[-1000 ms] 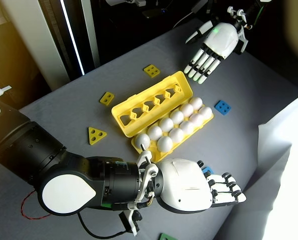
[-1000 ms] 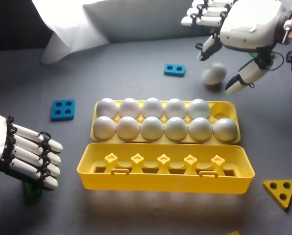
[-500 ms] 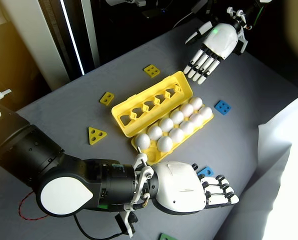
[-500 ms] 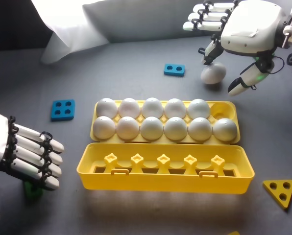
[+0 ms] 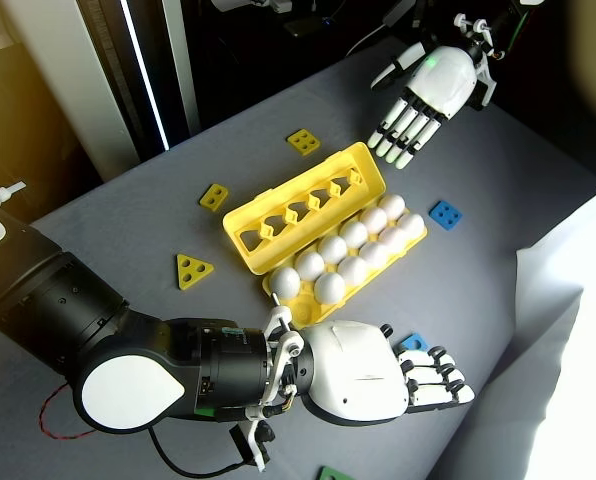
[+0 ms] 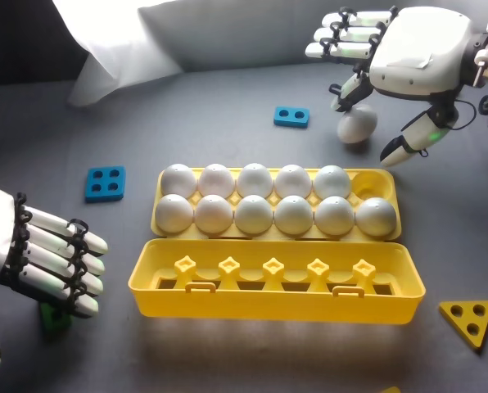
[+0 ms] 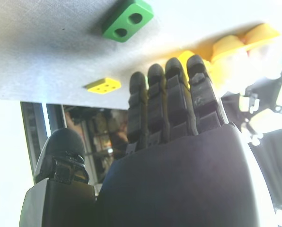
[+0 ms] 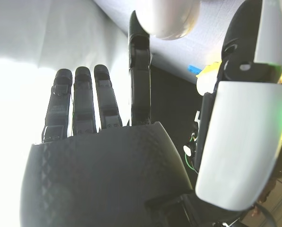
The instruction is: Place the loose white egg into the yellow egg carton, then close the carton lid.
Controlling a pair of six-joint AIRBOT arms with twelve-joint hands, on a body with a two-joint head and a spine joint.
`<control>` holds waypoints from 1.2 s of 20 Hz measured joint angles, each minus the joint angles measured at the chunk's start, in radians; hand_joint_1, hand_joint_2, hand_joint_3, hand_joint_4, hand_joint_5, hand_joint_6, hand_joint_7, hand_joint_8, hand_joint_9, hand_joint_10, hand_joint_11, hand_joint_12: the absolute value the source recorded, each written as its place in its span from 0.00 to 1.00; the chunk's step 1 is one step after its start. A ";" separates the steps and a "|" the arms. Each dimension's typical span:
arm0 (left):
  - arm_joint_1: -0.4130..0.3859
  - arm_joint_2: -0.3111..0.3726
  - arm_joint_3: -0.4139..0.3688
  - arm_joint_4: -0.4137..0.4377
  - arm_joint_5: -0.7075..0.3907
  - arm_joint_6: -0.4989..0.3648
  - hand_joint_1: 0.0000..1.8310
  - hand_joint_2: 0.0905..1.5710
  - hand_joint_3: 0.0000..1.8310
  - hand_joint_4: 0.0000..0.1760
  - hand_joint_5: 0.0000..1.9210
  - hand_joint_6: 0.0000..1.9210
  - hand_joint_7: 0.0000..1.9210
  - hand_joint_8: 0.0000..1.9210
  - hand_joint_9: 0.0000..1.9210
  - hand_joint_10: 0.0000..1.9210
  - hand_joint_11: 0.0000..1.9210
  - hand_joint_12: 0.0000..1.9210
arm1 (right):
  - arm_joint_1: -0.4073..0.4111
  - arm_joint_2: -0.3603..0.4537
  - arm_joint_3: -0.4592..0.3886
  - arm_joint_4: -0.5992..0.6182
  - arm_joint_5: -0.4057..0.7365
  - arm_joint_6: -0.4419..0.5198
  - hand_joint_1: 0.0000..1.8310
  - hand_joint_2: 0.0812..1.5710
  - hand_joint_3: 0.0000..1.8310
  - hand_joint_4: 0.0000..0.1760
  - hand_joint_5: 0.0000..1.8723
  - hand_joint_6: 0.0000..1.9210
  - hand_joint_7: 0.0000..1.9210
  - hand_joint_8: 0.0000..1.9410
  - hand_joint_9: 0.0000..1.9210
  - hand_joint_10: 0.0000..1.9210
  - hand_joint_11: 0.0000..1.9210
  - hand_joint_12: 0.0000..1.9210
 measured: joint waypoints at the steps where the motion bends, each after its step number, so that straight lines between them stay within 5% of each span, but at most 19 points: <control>1: 0.000 0.000 0.000 0.000 0.000 0.000 0.00 0.79 0.00 0.00 0.15 0.00 0.12 0.00 0.08 0.00 0.02 0.04 | -0.002 -0.001 0.000 0.000 0.002 0.000 0.41 0.46 0.00 0.80 0.42 0.00 0.00 0.00 0.00 0.00 0.00 0.00; 12: 0.001 0.000 0.000 0.005 0.007 0.006 0.00 0.80 0.00 0.00 0.14 0.00 0.12 0.00 0.09 0.00 0.01 0.05 | -0.013 -0.003 0.003 0.012 0.015 -0.012 0.41 0.45 0.00 0.90 0.47 0.01 0.01 0.00 0.00 0.00 0.00 0.00; 14: 0.001 0.000 0.000 0.009 0.008 0.006 0.00 0.79 0.00 0.00 0.15 0.00 0.13 0.00 0.10 0.00 0.02 0.06 | -0.013 -0.003 0.005 0.016 0.019 -0.013 0.41 0.44 0.00 0.99 0.49 0.02 0.02 0.00 0.00 0.00 0.00 0.00; 19: 0.001 0.000 0.000 0.011 0.009 0.006 0.00 0.79 0.00 0.00 0.15 0.00 0.13 0.00 0.09 0.01 0.02 0.06 | -0.013 -0.004 0.018 0.019 0.025 -0.014 0.41 0.44 0.00 0.99 0.48 0.01 0.01 0.00 0.00 0.00 0.00 0.00; 22: 0.001 0.000 0.000 0.013 0.010 0.006 0.00 0.80 0.00 0.00 0.16 0.00 0.14 0.00 0.10 0.00 0.02 0.08 | -0.018 -0.004 0.022 0.023 0.026 -0.015 0.40 0.45 0.00 0.91 0.45 0.00 0.01 0.00 0.00 0.00 0.00 0.00; 24: 0.000 0.000 0.000 0.014 0.011 0.006 0.00 0.80 0.00 0.00 0.17 0.00 0.15 0.00 0.11 0.00 0.02 0.09 | -0.021 -0.004 0.022 0.029 0.025 -0.015 0.38 0.45 0.00 0.99 0.42 0.00 0.01 0.00 0.00 0.00 0.00 0.00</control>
